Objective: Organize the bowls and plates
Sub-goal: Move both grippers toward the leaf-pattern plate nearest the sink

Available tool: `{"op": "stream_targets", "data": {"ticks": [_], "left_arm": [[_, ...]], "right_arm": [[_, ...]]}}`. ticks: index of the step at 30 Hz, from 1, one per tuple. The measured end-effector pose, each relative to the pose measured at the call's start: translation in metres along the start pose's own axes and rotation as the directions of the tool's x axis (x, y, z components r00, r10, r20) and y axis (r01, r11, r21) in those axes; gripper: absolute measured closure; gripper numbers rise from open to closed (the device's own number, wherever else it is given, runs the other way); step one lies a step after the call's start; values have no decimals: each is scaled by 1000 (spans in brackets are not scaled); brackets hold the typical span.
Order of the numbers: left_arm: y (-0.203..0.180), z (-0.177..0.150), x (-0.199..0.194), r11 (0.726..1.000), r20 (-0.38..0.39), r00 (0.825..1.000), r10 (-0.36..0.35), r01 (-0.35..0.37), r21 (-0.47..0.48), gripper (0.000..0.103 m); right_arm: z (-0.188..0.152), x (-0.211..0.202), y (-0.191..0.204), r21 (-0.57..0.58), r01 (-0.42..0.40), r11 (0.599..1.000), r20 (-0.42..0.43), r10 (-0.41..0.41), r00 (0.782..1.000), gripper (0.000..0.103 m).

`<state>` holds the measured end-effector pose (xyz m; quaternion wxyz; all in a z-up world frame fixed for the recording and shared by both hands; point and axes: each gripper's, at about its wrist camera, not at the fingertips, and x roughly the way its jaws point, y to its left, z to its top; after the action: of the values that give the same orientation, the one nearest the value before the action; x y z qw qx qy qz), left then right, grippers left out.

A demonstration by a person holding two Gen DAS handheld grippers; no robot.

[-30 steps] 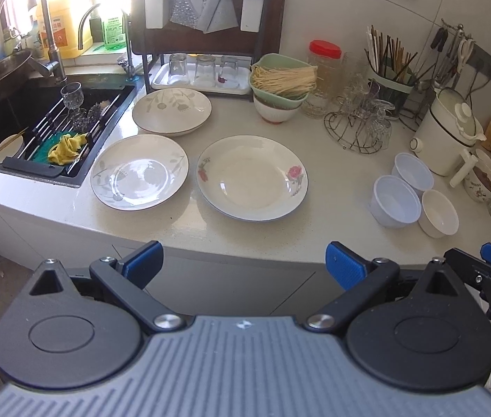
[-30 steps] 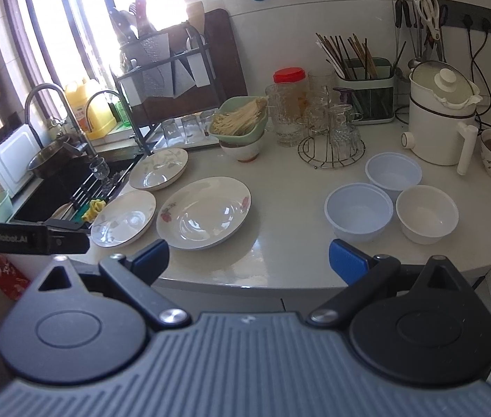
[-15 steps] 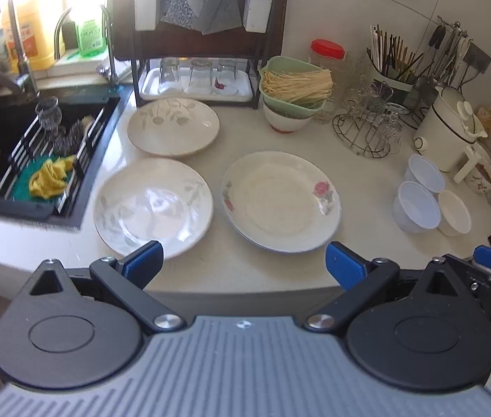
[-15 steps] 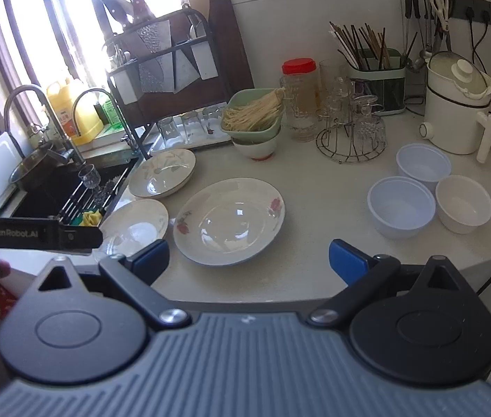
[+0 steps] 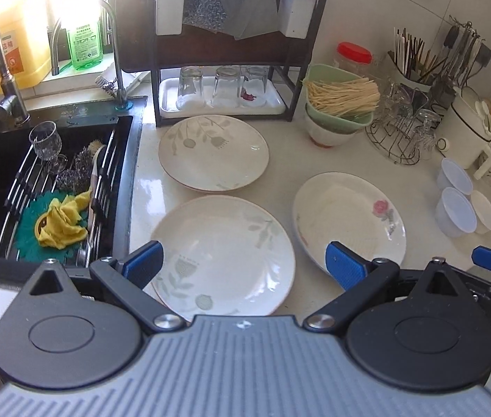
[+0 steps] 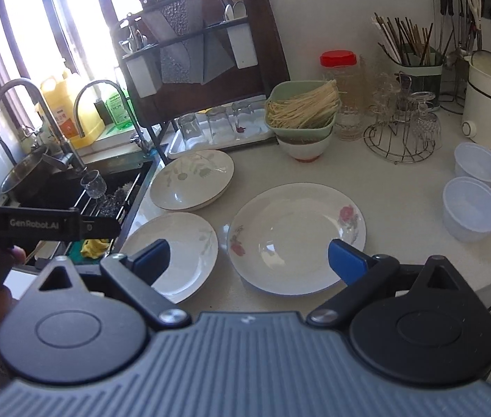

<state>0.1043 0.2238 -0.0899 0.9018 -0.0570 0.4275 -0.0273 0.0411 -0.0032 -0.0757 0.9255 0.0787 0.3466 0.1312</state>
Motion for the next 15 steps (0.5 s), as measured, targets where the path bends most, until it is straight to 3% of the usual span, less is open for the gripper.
{"op": "stream_targets", "data": {"ticks": [6, 10, 15], "left_arm": [[40, 8, 19, 1000, -27, 1000, -11, 12, 22, 2], [62, 11, 30, 999, -43, 999, -23, 24, 32, 2], [85, 12, 44, 998, -71, 996, -51, 54, 37, 2]], "right_arm": [[-1, 36, 29, 48, 6, 999, -41, -4, 999, 11], [-3, 55, 41, 83, 19, 996, -73, -13, 997, 22], [-6, 77, 53, 111, 55, 992, -103, -44, 994, 22]]}}
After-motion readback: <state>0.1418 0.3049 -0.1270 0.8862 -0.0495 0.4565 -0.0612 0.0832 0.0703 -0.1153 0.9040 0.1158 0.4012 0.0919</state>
